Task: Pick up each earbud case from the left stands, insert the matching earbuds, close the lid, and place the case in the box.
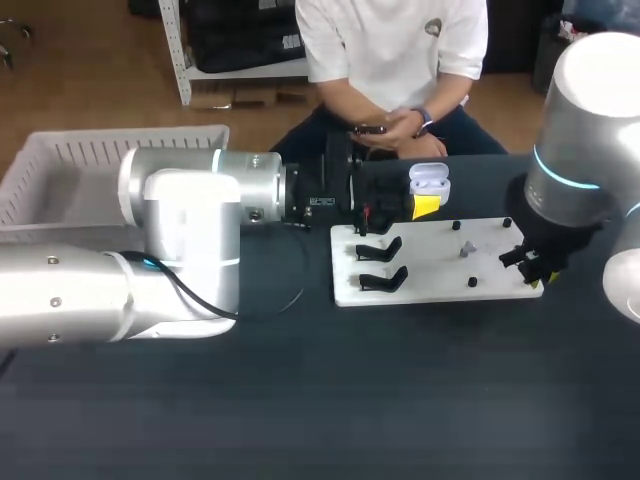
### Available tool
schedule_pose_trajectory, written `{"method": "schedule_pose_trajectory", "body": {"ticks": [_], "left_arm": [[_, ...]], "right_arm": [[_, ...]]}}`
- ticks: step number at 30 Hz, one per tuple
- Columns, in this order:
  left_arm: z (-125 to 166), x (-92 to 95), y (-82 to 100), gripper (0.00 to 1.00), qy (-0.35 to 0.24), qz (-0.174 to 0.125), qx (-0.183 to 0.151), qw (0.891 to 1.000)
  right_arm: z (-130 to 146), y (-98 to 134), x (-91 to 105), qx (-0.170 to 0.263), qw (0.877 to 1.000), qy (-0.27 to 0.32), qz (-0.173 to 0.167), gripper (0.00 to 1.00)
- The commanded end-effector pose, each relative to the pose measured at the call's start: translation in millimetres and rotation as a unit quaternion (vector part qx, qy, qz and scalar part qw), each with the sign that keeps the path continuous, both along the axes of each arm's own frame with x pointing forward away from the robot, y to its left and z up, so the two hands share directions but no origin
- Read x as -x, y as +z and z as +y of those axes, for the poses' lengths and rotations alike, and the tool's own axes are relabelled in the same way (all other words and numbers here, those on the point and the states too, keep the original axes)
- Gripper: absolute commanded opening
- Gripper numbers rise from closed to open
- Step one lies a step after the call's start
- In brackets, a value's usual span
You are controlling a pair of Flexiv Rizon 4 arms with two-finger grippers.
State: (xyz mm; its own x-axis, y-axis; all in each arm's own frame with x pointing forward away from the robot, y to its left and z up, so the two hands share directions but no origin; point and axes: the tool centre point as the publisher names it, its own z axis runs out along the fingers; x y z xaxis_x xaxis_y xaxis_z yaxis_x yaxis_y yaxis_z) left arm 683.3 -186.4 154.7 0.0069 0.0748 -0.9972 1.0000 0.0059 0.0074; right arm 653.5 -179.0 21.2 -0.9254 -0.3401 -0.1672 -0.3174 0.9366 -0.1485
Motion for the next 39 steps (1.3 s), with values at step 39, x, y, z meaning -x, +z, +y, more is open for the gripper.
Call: {"method": "schedule_pose_trajectory", "body": {"ticks": [39], "left_arm": [[0.1,0.8,-1.4,0.0,0.002,-0.003,0.004,1.0]], "right_arm": [[52.6,164.2,42.1,0.067,0.997,-0.013,-0.039,0.0]]}}
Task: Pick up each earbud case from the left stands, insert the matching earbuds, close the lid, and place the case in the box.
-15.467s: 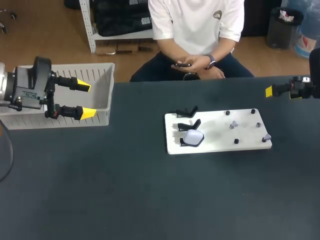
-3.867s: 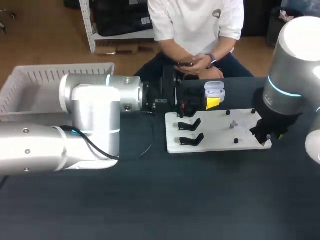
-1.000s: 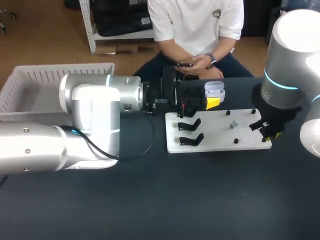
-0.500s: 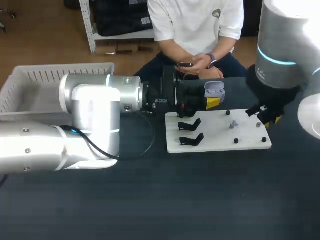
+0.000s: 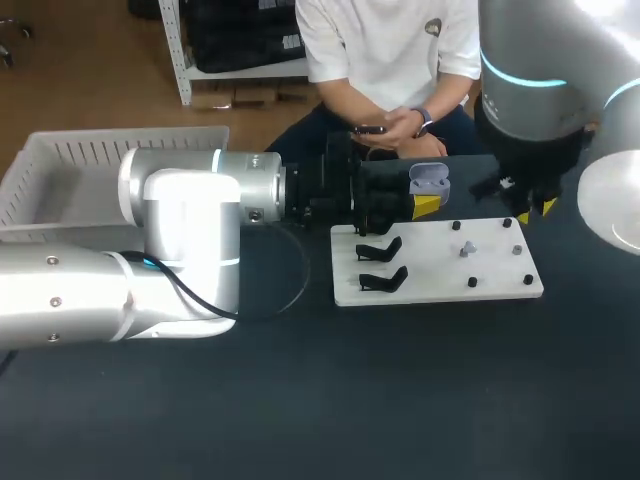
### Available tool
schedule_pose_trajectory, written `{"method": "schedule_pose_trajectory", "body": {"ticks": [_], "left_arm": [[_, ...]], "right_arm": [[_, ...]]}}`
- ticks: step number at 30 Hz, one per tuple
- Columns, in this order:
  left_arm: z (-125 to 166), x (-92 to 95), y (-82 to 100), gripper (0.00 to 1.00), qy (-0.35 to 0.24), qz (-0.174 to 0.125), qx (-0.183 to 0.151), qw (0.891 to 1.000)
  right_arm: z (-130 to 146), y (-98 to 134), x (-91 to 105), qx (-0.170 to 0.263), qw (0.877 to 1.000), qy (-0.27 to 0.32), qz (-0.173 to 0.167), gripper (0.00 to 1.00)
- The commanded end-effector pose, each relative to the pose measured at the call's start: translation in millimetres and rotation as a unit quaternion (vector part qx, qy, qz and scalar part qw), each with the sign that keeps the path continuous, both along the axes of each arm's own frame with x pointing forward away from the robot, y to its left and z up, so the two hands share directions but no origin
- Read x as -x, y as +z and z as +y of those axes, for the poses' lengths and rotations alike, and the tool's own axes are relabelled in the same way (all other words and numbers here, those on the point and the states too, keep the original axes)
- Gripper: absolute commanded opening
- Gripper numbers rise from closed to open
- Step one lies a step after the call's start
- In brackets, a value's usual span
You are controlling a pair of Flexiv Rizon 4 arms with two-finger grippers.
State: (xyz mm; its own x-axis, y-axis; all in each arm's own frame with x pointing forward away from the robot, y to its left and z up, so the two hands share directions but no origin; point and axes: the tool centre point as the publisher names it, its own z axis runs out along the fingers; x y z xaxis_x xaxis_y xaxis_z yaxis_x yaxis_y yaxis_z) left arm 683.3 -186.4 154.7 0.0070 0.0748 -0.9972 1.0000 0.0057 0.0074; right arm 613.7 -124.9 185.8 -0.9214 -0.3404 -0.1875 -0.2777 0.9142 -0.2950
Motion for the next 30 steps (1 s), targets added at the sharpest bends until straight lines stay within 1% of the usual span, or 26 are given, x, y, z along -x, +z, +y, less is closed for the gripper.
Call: {"method": "schedule_pose_trajectory", "body": {"ticks": [1,5,6,7,8,9,10,11,12,13,14,15,16,17,18,19,22,25,26,27,28,30], "left_arm": [[0.1,0.9,-1.5,0.0,0.003,-0.003,0.004,1.0],[0.1,0.9,-1.5,0.0,0.003,-0.003,0.004,1.0],[0.1,0.9,-1.5,0.0,0.003,-0.003,0.004,1.0],[0.1,0.9,-1.5,0.0,0.003,-0.003,0.004,1.0],[0.1,0.9,-1.5,0.0,0.003,-0.003,0.004,1.0],[0.1,0.9,-1.5,0.0,0.003,-0.003,0.004,1.0],[0.1,0.9,-1.5,0.0,0.003,-0.003,0.004,1.0],[0.1,0.9,-1.5,0.0,0.003,-0.003,0.004,1.0],[0.1,0.9,-1.5,0.0,0.003,-0.003,0.004,1.0],[0.1,0.9,-1.5,0.0,0.003,-0.003,0.004,1.0],[0.1,0.9,-1.5,0.0,0.003,-0.003,0.004,1.0],[0.1,0.9,-1.5,0.0,0.003,-0.003,0.004,1.0],[0.1,0.9,-1.5,0.0,0.003,-0.003,0.004,1.0],[0.1,0.9,-1.5,0.0,0.003,-0.003,0.004,1.0],[0.1,0.9,-1.5,0.0,0.003,-0.003,0.004,1.0],[0.1,0.9,-1.5,0.0,0.003,-0.003,0.004,1.0],[0.1,0.9,-1.5,0.0,0.003,-0.003,0.004,1.0],[0.1,0.9,-1.5,0.0,0.003,-0.003,0.004,1.0],[0.1,0.9,-1.5,0.0,0.003,-0.003,0.004,1.0],[0.1,0.9,-1.5,0.0,0.003,-0.003,0.004,1.0],[0.1,0.9,-1.5,0.0,0.003,-0.003,0.004,1.0],[0.1,0.9,-1.5,0.0,0.003,-0.003,0.004,1.0]], "right_arm": [[-1.5,-0.4,2.3,-0.001,1.0,0.0,-0.003,0.0],[-1.5,-0.4,2.3,-0.001,1.0,0.0,-0.003,0.0],[-0.7,-1.5,-1.2,0.002,0.999,-0.038,0.005,0.0],[1.9,1.4,-2.0,-0.002,0.996,-0.083,-0.007,0.0],[2.0,5.0,-3.1,-0.013,0.988,-0.151,-0.004,0.0],[1.0,10.9,-1.8,-0.062,0.97,-0.233,-0.015,0.0],[0.2,13.7,-0.1,-0.068,0.954,-0.291,-0.014,0.0],[1.6,17.2,3.0,-0.072,0.935,-0.347,-0.025,0.0],[1.4,19.8,5.6,-0.1,0.919,-0.379,-0.035,0.0],[1.0,20.4,8.7,-0.114,0.902,-0.415,-0.03,0.0],[2.1,21.0,11.1,-0.122,0.88,-0.458,-0.032,0.0],[1.8,20.7,13.4,-0.119,0.863,-0.49,-0.031,0.0],[2.7,20.9,14.2,-0.127,0.853,-0.506,-0.034,0.0],[3.9,21.1,14.5,-0.13,0.845,-0.518,-0.031,0.0],[5.2,21.1,13.9,-0.13,0.844,-0.519,-0.034,0.0],[8.3,21.2,12.7,-0.129,0.838,-0.53,-0.033,0.0],[13.5,20.6,9.2,-0.131,0.836,-0.531,-0.031,0.0],[20.0,20.7,5.8,-0.139,0.842,-0.521,-0.032,0.0],[21.5,20.4,5.2,-0.138,0.841,-0.522,-0.031,0.0],[22.7,20.4,4.8,-0.141,0.844,-0.516,-0.03,0.0],[23.8,20.1,4.5,-0.138,0.844,-0.517,-0.028,0.0],[25.7,19.3,4.0,-0.138,0.849,-0.51,-0.027,0.0]]}}
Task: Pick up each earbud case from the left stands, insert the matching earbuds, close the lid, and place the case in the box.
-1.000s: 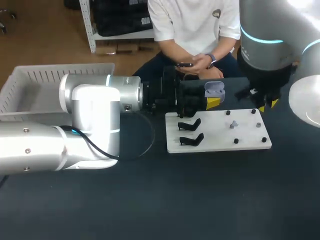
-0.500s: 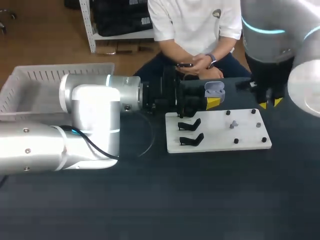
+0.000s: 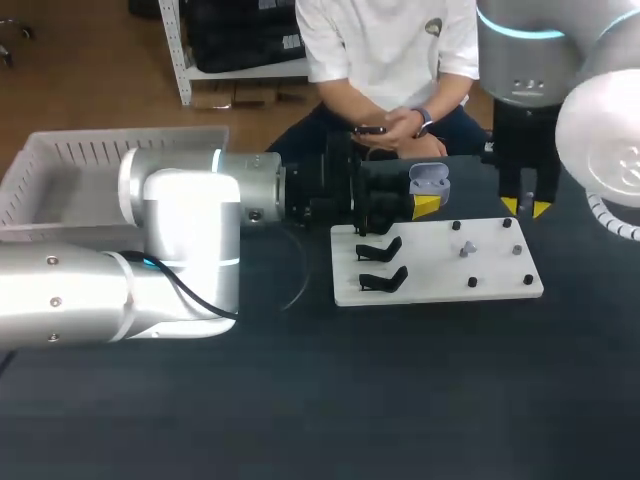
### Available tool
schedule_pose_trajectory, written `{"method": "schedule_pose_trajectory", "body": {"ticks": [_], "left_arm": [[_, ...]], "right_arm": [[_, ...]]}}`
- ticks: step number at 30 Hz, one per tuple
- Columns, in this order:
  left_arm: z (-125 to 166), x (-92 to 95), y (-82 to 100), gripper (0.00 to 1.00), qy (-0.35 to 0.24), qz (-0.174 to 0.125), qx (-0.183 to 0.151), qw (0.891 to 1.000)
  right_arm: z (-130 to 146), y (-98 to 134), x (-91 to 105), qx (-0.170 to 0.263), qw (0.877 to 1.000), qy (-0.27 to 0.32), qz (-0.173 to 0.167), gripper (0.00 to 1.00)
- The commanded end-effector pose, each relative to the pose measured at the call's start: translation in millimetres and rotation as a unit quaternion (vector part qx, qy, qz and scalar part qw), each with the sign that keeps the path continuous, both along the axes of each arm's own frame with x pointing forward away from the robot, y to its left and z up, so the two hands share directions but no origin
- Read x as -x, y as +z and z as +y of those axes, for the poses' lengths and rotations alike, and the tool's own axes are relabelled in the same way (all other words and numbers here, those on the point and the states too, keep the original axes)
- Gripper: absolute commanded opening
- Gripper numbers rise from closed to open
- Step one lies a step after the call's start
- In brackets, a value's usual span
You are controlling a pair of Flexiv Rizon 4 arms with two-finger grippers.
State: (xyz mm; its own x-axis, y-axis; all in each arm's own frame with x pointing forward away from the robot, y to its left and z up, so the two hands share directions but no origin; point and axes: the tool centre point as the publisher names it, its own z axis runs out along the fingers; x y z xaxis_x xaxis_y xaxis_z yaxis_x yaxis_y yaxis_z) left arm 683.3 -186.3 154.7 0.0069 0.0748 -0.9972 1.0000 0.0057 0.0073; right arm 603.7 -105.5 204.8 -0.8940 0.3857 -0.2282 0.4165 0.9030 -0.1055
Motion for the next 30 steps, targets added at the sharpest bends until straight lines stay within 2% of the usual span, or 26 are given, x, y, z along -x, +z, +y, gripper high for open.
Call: {"method": "schedule_pose_trajectory", "body": {"ticks": [1,5,20,26,30], "left_arm": [[0.0,0.9,-1.4,0.0,0.003,-0.003,0.004,1.0],[0.0,0.9,-1.4,0.0,0.003,-0.003,0.004,1.0],[0.0,0.9,-1.4,0.0,0.003,-0.003,0.004,1.0],[0.0,0.9,-1.4,0.0,0.003,-0.003,0.004,1.0],[0.0,0.9,-1.4,0.0,0.003,-0.003,0.004,1.0]], "right_arm": [[7.3,-0.4,-5.8,-0.05,0.983,-0.176,-0.005,0.0],[12.1,-1.8,-7.9,-0.056,0.987,-0.148,-0.001,0.0],[12.1,-1.8,-7.9,-0.056,0.987,-0.148,-0.001,0.0],[23.8,10.7,-17.9,-0.016,0.989,-0.147,0.006,0.0],[31.5,22.1,-27.0,-0.009,0.989,-0.143,0.022,0.0]]}}
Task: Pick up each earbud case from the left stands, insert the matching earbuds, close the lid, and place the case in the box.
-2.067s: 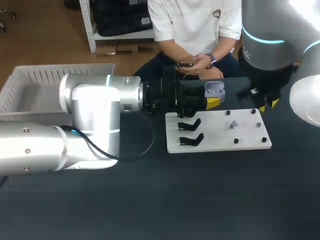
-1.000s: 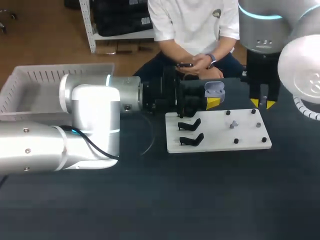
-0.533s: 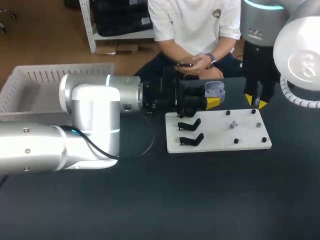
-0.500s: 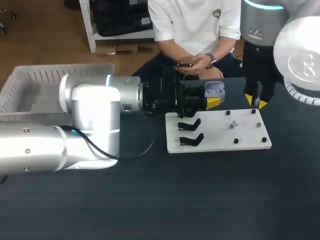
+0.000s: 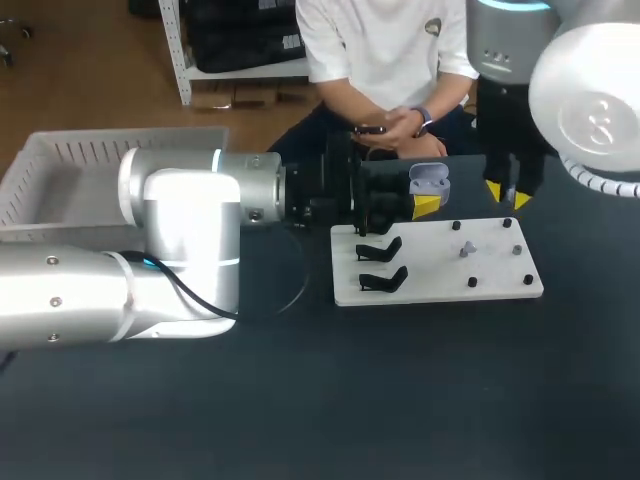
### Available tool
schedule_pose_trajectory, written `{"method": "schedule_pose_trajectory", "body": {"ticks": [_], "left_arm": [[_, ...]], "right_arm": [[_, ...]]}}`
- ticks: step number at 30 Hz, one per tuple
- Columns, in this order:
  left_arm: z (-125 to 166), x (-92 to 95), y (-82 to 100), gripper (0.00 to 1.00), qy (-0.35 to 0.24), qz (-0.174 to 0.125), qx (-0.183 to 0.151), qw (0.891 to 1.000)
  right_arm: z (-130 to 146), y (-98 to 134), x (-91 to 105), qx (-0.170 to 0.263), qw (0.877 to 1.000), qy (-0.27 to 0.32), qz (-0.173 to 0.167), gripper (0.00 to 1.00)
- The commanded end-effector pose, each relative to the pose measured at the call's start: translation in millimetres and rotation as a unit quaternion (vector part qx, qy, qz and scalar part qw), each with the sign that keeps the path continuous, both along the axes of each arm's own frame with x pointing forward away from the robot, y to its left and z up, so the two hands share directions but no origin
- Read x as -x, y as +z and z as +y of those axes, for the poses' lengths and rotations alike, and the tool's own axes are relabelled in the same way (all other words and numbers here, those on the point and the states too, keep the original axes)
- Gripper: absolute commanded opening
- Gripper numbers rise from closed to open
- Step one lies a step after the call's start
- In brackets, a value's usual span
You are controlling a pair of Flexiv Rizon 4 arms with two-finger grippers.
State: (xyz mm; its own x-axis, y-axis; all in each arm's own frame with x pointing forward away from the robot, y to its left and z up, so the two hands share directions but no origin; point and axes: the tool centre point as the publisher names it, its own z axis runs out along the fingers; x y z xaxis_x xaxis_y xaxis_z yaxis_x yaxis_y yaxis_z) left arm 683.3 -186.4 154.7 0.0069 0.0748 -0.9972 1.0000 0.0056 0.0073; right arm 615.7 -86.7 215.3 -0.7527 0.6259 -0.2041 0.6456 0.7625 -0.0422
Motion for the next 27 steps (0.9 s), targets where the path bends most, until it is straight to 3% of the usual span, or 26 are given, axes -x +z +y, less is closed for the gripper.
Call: {"method": "schedule_pose_trajectory", "body": {"ticks": [1,4,14,21,27], "left_arm": [[0.1,0.9,-1.4,0.0,0.003,-0.003,0.004,1.0],[0.1,0.9,-1.4,0.0,0.003,-0.003,0.004,1.0],[0.1,0.9,-1.4,0.0,0.003,-0.003,0.004,1.0],[0.1,0.9,-1.4,0.0,0.003,-0.003,0.004,1.0],[0.1,0.9,-1.4,0.0,0.003,-0.003,0.004,1.0]], "right_arm": [[15.0,14.5,-16.8,0.022,0.999,-0.005,0.028,0.0],[21.7,21.4,-23.6,0.027,0.999,-0.003,0.035,0.0],[46.4,27.3,-39.1,0.104,0.992,-0.019,0.068,0.0],[49.6,25.6,-36.1,0.069,0.994,-0.046,0.065,0.0],[57.2,21.4,-33.7,0.064,0.995,-0.06,0.047,0.0]]}}
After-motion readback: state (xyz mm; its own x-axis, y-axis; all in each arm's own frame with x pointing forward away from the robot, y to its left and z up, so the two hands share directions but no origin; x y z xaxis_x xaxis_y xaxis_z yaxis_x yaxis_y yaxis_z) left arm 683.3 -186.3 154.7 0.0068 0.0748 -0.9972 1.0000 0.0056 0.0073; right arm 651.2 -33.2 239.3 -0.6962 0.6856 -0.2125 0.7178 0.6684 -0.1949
